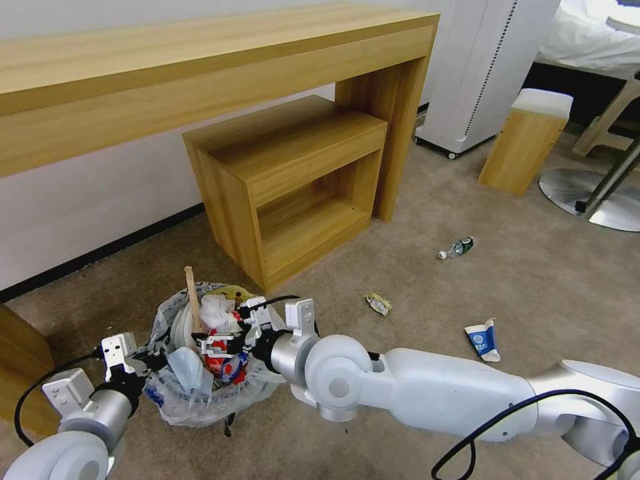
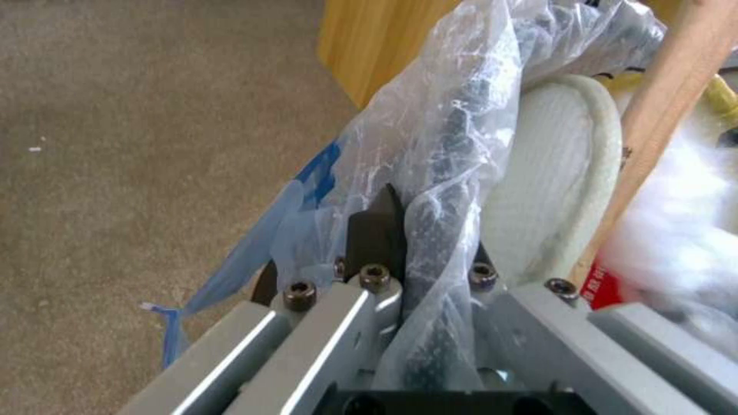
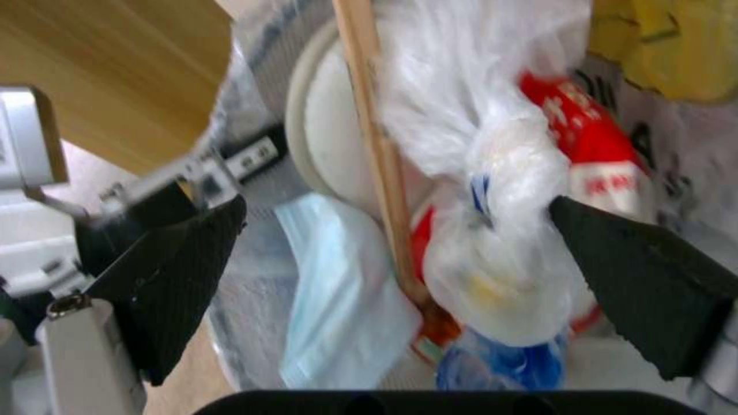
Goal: Pick up the trash bin and place the garbage on the floor into it.
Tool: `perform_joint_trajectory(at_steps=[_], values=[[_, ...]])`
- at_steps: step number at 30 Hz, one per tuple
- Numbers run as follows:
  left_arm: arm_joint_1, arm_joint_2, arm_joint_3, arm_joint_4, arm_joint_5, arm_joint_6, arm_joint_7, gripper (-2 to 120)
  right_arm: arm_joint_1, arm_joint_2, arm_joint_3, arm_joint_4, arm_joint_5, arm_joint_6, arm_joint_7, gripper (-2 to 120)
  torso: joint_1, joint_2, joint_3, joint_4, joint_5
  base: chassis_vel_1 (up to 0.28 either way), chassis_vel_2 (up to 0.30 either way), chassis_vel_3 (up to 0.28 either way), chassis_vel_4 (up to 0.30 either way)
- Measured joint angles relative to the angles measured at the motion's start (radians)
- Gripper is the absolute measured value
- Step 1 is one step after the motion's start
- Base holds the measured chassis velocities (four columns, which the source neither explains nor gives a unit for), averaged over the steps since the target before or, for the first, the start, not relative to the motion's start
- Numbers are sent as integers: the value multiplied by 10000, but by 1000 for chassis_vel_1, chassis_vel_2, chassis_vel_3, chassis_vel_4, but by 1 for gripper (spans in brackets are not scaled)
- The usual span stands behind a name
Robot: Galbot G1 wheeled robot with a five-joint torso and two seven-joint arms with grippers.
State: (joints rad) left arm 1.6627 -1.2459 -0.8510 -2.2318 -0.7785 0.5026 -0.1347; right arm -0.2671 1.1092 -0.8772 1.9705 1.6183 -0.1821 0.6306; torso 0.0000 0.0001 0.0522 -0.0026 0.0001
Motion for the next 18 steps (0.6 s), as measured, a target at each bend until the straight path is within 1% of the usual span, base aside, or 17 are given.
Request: perform_joint_trajectory(at_steps=[4,10,18], values=[[-50,19,0,54,-4,0,1,1,84,-35,-42,66,168,-115,134,100,0,0,0,-1,0,0,0,0,0],[-157,91,-16,208,-46,0,-11,1,207,-358,-62,371,293,-168,-20,100,0,0,0,-2,0,0,0,0,0],[-163,4,36,288,-16,0,-8,1,133,-491,-10,319,-225,17,-484,100,0,0,0,-1,-1,0,0,0,0]])
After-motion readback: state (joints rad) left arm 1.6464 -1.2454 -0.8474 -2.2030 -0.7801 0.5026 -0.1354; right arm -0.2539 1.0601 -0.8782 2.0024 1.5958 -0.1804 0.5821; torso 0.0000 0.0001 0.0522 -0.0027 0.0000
